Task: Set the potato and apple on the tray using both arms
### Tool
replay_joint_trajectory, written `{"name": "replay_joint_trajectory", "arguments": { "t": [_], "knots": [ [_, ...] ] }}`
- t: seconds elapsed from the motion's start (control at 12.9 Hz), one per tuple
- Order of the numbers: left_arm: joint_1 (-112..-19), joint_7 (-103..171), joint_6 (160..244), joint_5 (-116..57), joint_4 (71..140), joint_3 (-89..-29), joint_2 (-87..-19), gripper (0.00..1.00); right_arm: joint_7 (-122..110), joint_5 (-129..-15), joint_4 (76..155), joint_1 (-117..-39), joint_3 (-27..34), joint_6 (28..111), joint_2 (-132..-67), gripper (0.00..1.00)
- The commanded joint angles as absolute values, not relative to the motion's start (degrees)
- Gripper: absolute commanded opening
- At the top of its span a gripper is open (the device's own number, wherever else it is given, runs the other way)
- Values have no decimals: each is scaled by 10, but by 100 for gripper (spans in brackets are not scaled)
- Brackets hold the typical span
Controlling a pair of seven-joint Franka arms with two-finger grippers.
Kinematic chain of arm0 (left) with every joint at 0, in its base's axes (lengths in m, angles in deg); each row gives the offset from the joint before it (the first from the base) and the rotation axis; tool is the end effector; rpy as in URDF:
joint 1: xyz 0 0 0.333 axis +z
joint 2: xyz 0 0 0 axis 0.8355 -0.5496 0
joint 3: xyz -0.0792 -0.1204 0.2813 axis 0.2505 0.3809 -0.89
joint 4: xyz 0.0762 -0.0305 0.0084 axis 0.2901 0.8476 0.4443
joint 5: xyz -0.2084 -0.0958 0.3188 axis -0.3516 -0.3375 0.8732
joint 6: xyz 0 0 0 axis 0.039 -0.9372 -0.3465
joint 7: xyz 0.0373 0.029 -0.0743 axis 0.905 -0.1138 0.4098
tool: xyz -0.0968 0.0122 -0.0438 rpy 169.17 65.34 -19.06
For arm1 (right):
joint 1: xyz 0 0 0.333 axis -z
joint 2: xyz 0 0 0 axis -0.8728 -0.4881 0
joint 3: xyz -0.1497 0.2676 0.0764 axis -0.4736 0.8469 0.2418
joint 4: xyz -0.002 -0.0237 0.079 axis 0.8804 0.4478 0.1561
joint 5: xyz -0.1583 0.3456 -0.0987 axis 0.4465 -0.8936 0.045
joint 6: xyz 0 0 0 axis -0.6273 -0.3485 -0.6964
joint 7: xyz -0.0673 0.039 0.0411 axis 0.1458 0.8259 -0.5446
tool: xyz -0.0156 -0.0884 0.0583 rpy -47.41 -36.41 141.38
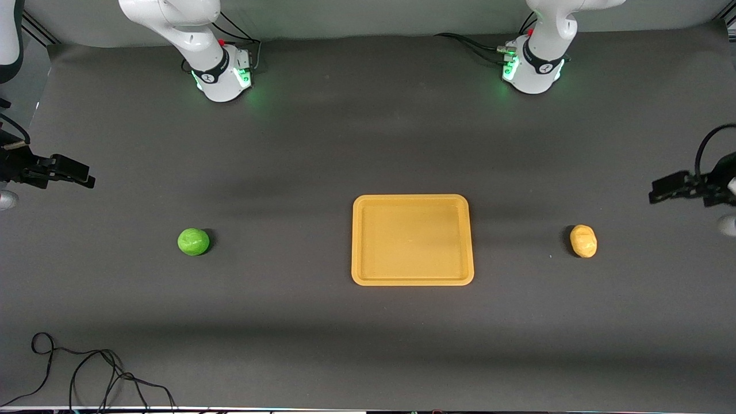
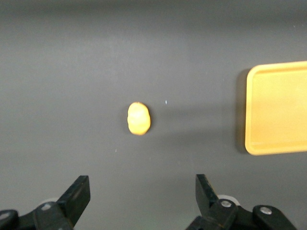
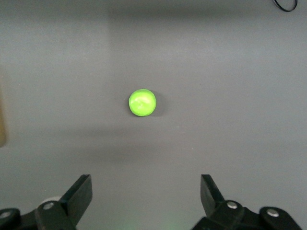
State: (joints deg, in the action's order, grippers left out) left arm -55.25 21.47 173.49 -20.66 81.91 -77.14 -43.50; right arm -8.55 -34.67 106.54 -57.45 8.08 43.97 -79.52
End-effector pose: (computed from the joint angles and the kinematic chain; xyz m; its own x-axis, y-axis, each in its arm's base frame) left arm 0.6350 0.0157 0.5699 0.9948 -0.0757 -0.0680 -0.0751 -0.9971 0.0105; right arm 0.5691 -0.0457 0.5916 0.9975 -0.0326 -0.0620 -0.0322 -0.9995 0.0077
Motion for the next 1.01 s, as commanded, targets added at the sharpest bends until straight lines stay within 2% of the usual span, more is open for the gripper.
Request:
{"name": "replay_joint_trajectory", "arguments": {
  "t": [0.0, 0.47, 0.93],
  "knots": [
    [-563, 222, 1806, -198, 831, -774, -491, 98, -83, -346, 1060, -581, 78, 439, -794, 100],
    [-547, 176, 1936, -190, 857, -775, -575, 96, -84, -346, 1059, -581, 79, 444, -800, 100],
    [-527, 150, 2125, -192, 999, -775, -588, 92, -83, -346, 1059, -581, 79, 447, -805, 100]
  ]
}}
